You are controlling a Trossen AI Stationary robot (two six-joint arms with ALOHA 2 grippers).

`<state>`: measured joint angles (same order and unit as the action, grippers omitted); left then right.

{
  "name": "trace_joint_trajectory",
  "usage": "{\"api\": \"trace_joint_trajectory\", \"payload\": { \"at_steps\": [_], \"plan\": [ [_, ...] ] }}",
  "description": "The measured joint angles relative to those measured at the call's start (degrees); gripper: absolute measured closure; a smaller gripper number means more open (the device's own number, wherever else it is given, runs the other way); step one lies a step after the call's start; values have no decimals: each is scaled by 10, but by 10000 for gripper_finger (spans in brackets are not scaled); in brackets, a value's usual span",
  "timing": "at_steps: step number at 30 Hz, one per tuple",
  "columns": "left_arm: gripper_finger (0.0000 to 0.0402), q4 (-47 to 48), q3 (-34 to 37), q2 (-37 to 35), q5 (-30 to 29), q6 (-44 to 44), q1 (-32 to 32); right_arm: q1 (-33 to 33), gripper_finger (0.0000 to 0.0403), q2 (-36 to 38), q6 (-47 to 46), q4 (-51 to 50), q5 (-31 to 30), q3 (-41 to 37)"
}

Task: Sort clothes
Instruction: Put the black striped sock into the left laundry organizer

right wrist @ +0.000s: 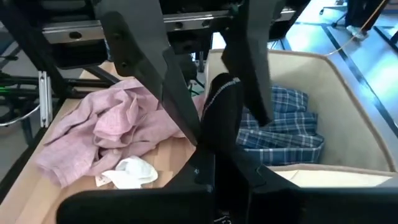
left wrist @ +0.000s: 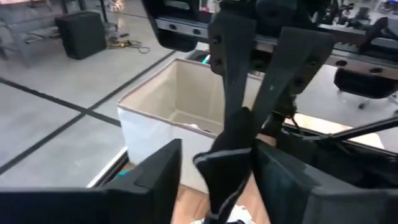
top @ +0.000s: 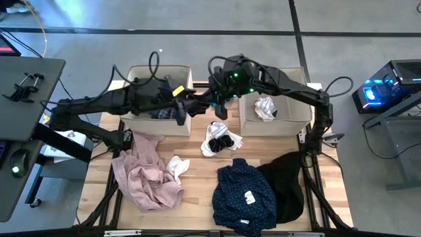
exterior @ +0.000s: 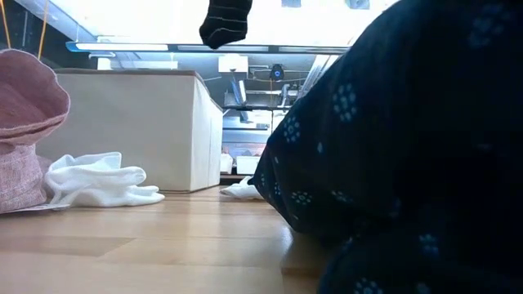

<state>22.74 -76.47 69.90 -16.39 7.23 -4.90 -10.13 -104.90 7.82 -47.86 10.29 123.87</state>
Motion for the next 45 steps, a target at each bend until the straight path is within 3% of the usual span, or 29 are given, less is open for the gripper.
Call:
{"api": "trace_joint_trajectory", "payload": {
  "at_steps": [4, 7, 12, 15, 20, 25, 29, 31, 36, 45],
  "plan": [
    [328, 1, 0, -2, 21, -1, 0, 4, 396, 0, -31, -7, -2, 0],
    [388, 2, 0, -4, 36, -12, 1, 4, 368, 1, -60, -11, 0, 0],
    [390, 23, 0, -15, 23, -13, 6, 3, 302, 3, -91, -88, -14, 44],
    [397, 57, 0, -34, -41, -13, 10, -2, 276, 4, -108, -166, -42, 94],
    [397, 126, 0, -74, -173, -13, -12, -3, 266, 51, -119, -205, -69, 78],
    [399, 251, 0, -95, -200, 30, -88, 0, 265, 84, -119, -218, -93, 76],
    [400, 343, 0, -89, -153, 62, -170, 2, 265, 94, -119, -218, -120, 76],
    [400, 346, 17, -86, -110, 66, -208, 2, 265, 95, -116, -218, -128, 76],
    [400, 317, 90, -73, -9, 62, -285, 2, 265, 95, -108, -217, -136, 70],
    [397, 192, 233, -50, 63, 121, -373, 2, 265, 85, -141, -230, -136, 64]
  ]
}}
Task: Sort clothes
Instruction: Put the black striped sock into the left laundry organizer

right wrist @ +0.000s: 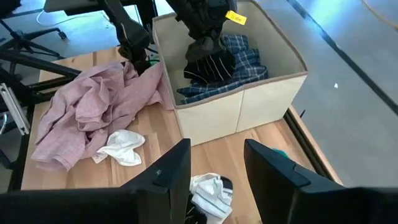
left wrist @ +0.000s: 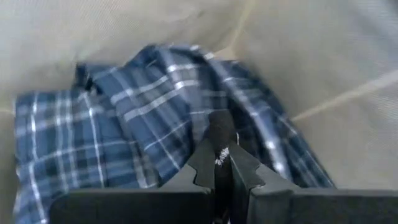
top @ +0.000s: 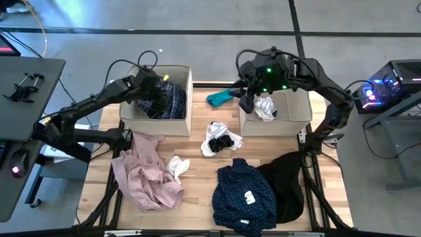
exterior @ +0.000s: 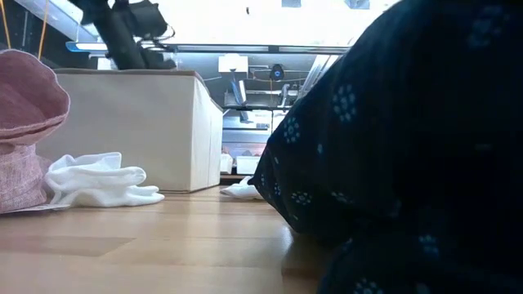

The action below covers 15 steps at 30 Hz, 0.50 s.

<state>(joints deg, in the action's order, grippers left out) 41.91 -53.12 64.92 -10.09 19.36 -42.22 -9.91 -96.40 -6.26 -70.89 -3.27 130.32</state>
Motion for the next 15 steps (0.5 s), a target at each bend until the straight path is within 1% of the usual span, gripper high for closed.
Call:
{"api": "trace_joint_trajectory", "payload": {
  "at_steps": [2, 4, 7, 12, 15],
  "plan": [
    [385, -15, 16, 5, 2, 14, -18, 4, 265, -5, -12, -1, 0, 0],
    [363, -21, 20, 5, 13, 15, -32, 11, 265, -12, -14, -5, -2, 0],
    [314, -37, 19, 3, 57, 16, -53, 26, 265, -26, -13, -25, -1, 0],
    [221, -44, 19, 0, 131, 19, -88, 56, 265, -57, -13, -67, 0, 0],
    [179, -42, 19, -4, 176, 41, -99, 75, 265, -79, -13, -87, 0, 0]
  ]
}}
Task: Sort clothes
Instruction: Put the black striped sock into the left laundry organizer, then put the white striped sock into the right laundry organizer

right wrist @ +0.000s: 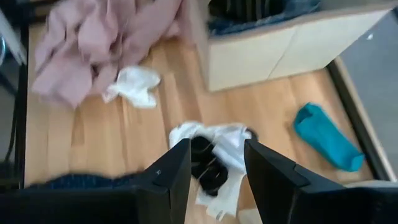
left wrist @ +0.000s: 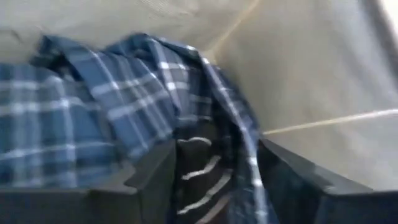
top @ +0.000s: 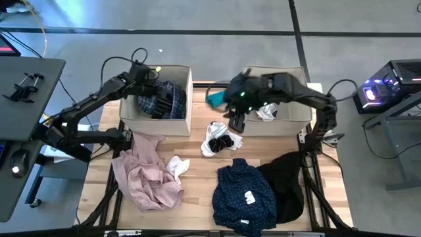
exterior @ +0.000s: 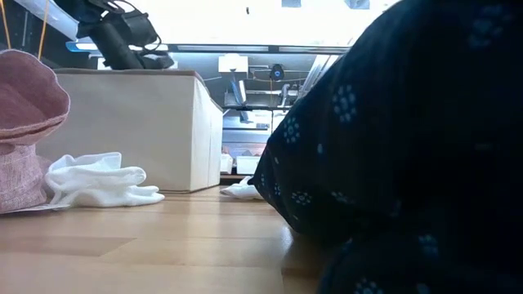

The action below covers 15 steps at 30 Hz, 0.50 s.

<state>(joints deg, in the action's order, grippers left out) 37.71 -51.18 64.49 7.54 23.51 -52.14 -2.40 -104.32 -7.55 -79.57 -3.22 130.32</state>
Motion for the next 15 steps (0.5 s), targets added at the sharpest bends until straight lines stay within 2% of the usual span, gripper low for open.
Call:
{"api": "trace_joint_trajectory", "payload": {
  "at_steps": [3, 6, 11, 15],
  "plan": [
    [160, -1, 0, -12, 62, 17, -1, 18, 265, -24, 11, -13, 0, 0],
    [158, -8, 0, -45, 96, -10, 11, 35, 265, -51, 68, -18, 9, 0],
    [169, -37, 0, -142, 98, -58, 62, 42, 265, -110, 93, -20, 72, 0],
    [174, -72, 0, -226, 67, -54, 116, 40, 265, -158, 96, -25, 80, 0]
  ]
}}
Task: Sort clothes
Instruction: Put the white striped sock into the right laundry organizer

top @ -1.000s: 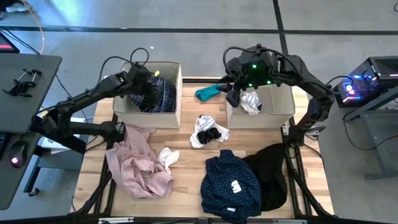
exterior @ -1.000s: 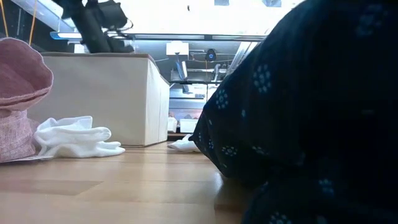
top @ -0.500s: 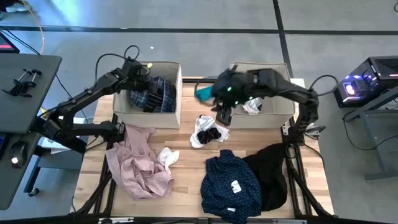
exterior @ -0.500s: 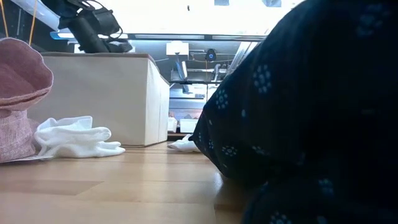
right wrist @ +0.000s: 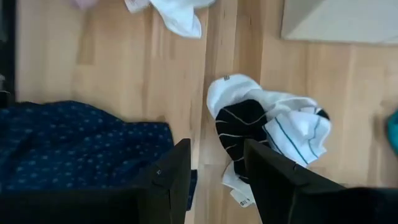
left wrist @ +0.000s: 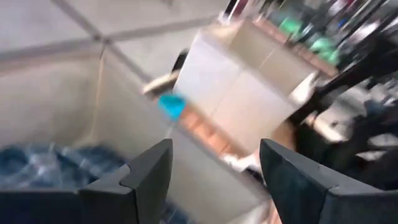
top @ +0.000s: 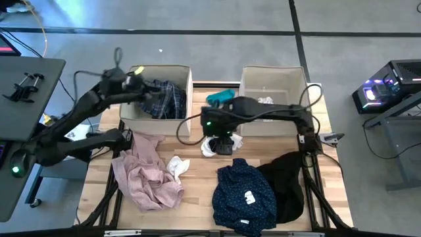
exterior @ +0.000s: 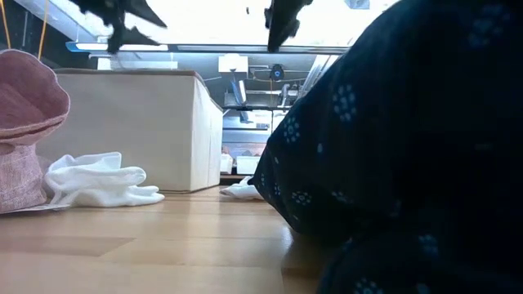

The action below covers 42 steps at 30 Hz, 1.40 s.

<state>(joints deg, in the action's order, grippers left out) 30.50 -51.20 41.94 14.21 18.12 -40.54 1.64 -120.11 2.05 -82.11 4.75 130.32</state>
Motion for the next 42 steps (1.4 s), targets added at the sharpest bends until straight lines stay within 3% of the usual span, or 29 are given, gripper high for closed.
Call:
{"api": "trace_joint_trajectory", "payload": {
  "at_steps": [4, 10, 18, 21, 25, 32, 42],
  "plan": [
    [176, -23, 0, -60, -22, 33, 46, 0, 265, -50, 9, 3, -7, 0],
    [176, -19, 0, -103, -29, 59, 86, -30, 265, -127, -76, 5, -122, 0],
    [177, -18, 0, -99, -29, 68, 115, -102, 269, -192, -161, 11, -122, 0],
    [177, -18, 0, -96, -29, 68, 125, -119, 298, -205, -159, 21, -86, 0],
    [177, -16, 0, -96, -29, 68, 136, -124, 381, -212, -142, 32, -52, 0],
    [177, -14, 0, -96, -29, 63, 143, -125, 400, -187, -151, 12, -43, 3],
    [177, -14, 0, -95, -33, 69, 144, -120, 402, -6, -198, -1, -117, 6]
  ]
}}
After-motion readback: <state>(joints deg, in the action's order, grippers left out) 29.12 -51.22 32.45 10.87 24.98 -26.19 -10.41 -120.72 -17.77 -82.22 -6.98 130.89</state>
